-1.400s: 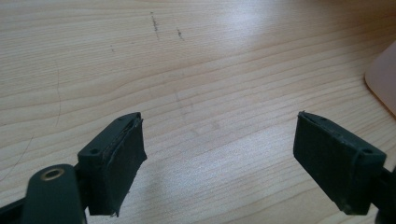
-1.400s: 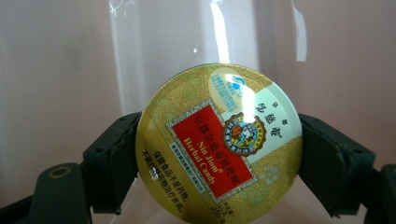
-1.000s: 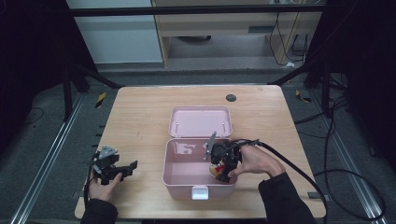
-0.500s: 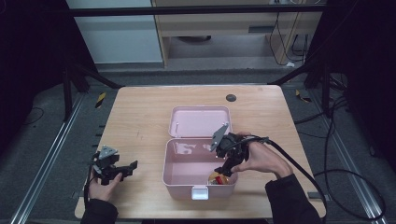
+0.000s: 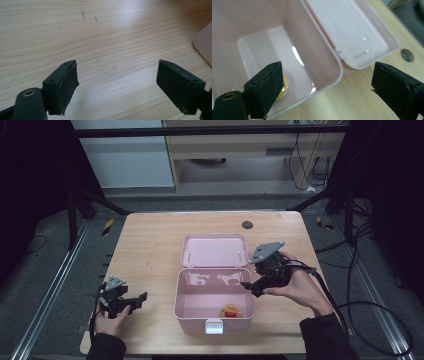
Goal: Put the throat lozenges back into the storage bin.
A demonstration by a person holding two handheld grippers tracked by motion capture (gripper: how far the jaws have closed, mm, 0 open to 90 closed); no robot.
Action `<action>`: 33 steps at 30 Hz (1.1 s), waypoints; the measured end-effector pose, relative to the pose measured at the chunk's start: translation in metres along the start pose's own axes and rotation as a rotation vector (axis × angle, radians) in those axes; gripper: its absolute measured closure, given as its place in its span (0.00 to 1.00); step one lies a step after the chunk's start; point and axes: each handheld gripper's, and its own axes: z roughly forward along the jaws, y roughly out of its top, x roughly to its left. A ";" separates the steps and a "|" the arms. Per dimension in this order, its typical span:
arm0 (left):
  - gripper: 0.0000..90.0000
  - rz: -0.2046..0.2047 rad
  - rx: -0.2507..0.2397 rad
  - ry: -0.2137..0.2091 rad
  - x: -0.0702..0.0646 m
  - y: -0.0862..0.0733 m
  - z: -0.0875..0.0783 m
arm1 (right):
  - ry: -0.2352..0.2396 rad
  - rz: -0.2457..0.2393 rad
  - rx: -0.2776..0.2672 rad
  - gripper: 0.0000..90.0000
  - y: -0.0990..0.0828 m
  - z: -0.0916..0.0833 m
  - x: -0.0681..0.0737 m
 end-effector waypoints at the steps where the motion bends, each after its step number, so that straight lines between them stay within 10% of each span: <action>1: 0.19 0.000 -0.001 0.001 0.000 0.000 0.000 | -0.015 0.024 -0.017 0.12 -0.004 -0.004 -0.002; 17: 0.24 -0.007 -0.008 -0.001 0.000 0.000 0.000 | -0.248 0.345 -0.261 0.10 -0.083 -0.026 -0.016; 24: 0.25 -0.010 -0.008 0.003 0.000 0.000 0.000 | -0.327 0.482 -0.306 0.08 -0.116 -0.017 -0.018; 33: 0.23 -0.006 -0.012 0.012 0.000 -0.001 0.000 | -0.397 0.547 -0.262 0.08 -0.153 -0.001 -0.021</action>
